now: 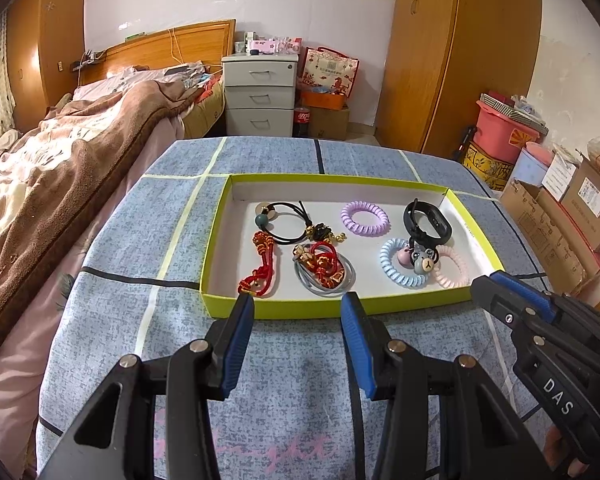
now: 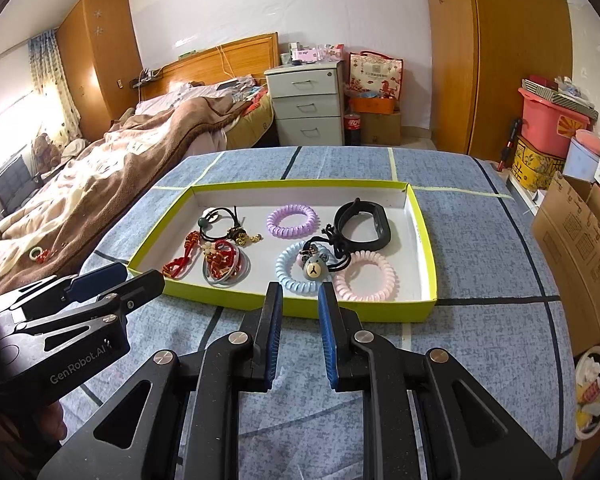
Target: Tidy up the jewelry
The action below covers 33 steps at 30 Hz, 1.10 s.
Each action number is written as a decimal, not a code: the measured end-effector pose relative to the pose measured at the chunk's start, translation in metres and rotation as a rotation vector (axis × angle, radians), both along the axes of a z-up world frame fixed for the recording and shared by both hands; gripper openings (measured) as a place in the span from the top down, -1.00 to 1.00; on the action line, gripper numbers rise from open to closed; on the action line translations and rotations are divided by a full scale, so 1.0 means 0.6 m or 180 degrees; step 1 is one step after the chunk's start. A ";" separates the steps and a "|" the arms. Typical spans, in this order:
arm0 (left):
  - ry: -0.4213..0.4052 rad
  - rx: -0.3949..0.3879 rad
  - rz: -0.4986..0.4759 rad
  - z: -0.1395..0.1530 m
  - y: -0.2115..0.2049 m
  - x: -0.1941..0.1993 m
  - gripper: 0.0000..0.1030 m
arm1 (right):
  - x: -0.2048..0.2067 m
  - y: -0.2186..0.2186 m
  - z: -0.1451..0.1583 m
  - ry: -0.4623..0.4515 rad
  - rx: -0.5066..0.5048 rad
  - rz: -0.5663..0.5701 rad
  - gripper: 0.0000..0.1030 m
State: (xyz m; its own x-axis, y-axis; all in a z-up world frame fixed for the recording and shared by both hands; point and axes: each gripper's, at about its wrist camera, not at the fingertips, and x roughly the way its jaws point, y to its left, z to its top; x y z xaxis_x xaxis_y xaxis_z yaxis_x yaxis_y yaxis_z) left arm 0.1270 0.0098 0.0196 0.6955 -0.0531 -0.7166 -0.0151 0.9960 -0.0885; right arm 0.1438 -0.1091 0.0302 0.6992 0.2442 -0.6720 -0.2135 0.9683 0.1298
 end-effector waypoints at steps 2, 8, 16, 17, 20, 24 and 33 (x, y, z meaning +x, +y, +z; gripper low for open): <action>0.0002 0.0007 0.0006 -0.001 0.000 -0.001 0.09 | 0.000 0.000 0.001 -0.0011 -0.0005 0.0000 0.64; 0.0001 0.0014 0.0004 0.000 -0.001 -0.002 0.09 | -0.002 0.001 0.001 -0.0001 -0.0015 -0.0009 0.64; 0.0016 0.0015 0.0014 0.000 -0.002 -0.003 0.09 | 0.001 0.002 0.005 0.0016 -0.0011 -0.0009 0.64; 0.0018 0.0024 0.0018 0.000 -0.002 -0.002 0.09 | 0.001 0.002 0.006 0.0021 -0.0011 -0.0007 0.64; 0.0019 0.0021 0.0010 0.001 -0.002 -0.001 0.09 | 0.001 0.003 0.006 0.0027 -0.0010 0.0002 0.64; 0.0024 0.0031 0.0012 -0.001 -0.003 -0.001 0.09 | 0.000 0.004 0.006 0.0032 -0.0014 0.0007 0.64; 0.0028 0.0031 0.0017 -0.002 -0.003 -0.002 0.09 | 0.001 0.004 0.006 0.0031 -0.0015 0.0004 0.64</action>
